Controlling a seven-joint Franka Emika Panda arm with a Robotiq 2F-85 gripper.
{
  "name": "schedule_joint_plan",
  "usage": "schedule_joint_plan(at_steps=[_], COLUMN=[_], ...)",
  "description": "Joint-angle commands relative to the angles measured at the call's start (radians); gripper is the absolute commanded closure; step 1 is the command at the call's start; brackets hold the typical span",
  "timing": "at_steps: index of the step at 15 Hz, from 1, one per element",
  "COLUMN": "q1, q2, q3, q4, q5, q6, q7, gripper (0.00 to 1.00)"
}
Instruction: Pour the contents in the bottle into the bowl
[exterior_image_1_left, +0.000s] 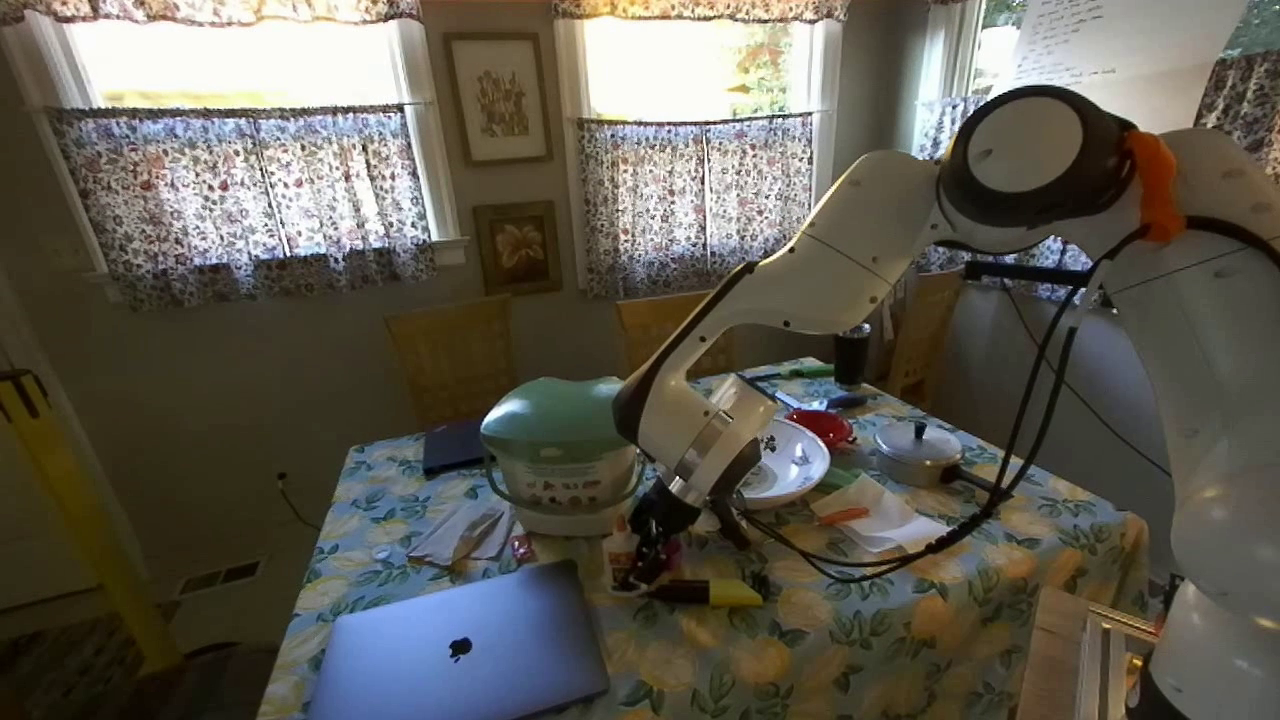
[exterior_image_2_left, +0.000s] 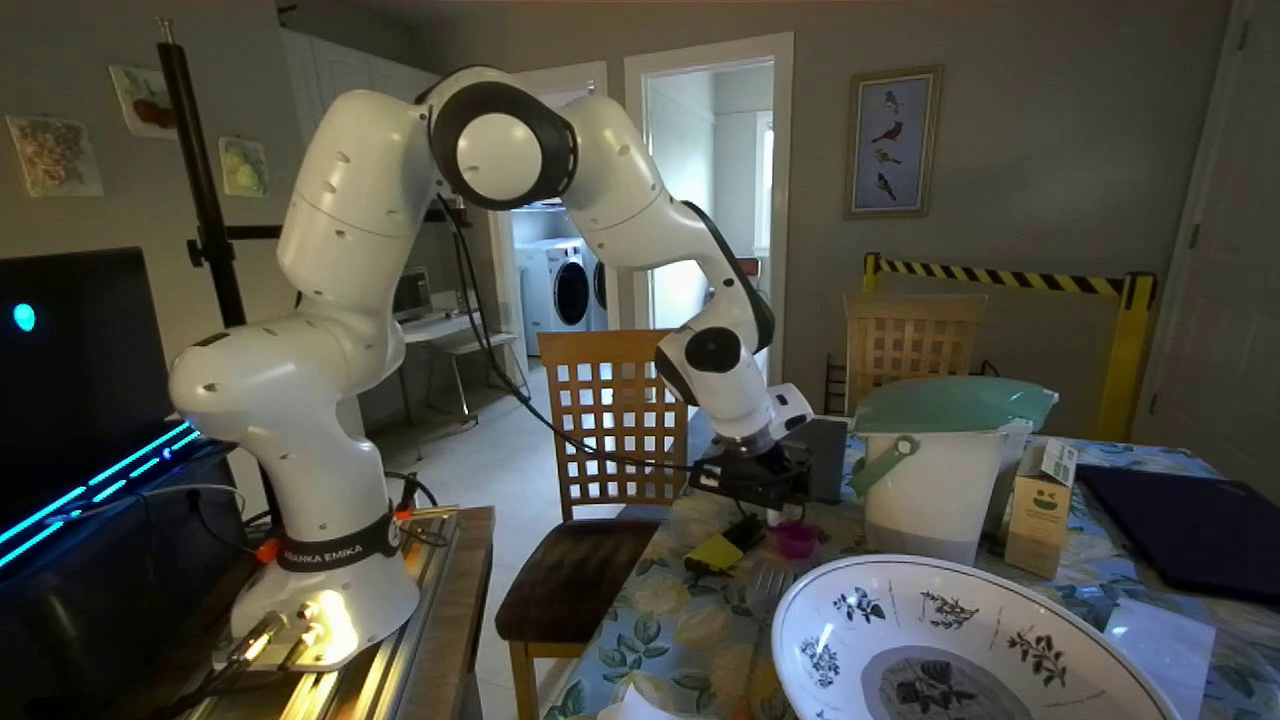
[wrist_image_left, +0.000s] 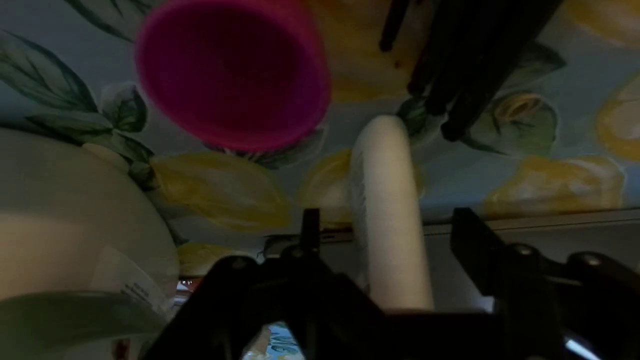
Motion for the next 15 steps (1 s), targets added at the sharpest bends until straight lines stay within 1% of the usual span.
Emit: schedule_joint_plan(at_steps=[1,2,3,4,6,8,10,11,14,15], q1=[0.007,0.046,0.076,0.095,0.157,0.224,0.303,0.343,0.473,0.465], q2=[-0.071,-0.114,-0.146,-0.17,-0.215,-0.259,-0.297,-0.302,-0.344,-0.353], q3=[0.02,-0.023,-0.063,-0.085,-0.138,-0.198,-0.279,-0.327,-0.485,-0.497], q4=[-0.073,-0.148,-0.213,-0.258,-0.33,-0.382,-0.437,-0.454,-0.516,-0.537], q5=[0.011,-0.031,-0.074,-0.093,-0.118,-0.162,-0.222,-0.257,-0.376,-0.478], q6=[0.034,0.015,-0.031,-0.058,-0.041,-0.006,0.008,0.018,-0.003,-0.012], q7=[0.005,0.105,0.193,0.258,0.385,0.513,0.643,0.698,0.86,0.949], gripper=[0.02,0.0,0.0,0.0,0.0,0.0,0.0,0.0,0.0,0.0])
